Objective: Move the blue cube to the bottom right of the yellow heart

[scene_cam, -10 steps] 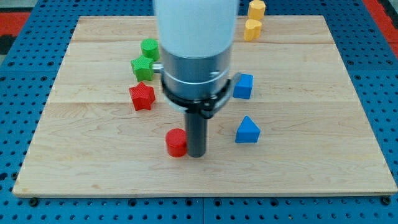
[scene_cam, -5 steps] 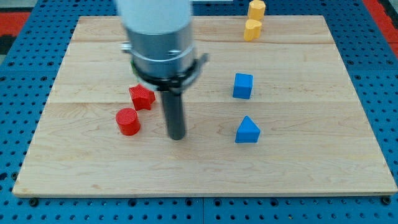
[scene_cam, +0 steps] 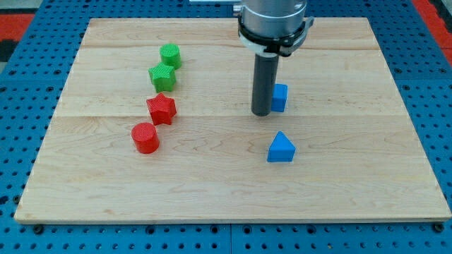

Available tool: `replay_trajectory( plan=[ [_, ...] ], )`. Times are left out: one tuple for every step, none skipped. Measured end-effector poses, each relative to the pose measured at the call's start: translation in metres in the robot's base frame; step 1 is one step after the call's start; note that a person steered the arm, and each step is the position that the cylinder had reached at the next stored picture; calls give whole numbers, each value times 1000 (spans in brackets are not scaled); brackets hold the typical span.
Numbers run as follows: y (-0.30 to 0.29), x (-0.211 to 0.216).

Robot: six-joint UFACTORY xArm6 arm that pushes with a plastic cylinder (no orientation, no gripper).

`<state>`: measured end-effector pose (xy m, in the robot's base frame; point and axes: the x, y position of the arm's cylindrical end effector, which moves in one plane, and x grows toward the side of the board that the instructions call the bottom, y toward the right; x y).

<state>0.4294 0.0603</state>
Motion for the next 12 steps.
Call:
replay_trajectory(
  plan=[
    [13,-13],
    [21,-15],
    [28,10],
    [42,-12],
    [59,-45],
    [71,-74],
    [29,-61],
    [-16,-61],
    [-22,-78],
    [-11,-84],
    [13,-84],
    [30,-86]
  ],
)
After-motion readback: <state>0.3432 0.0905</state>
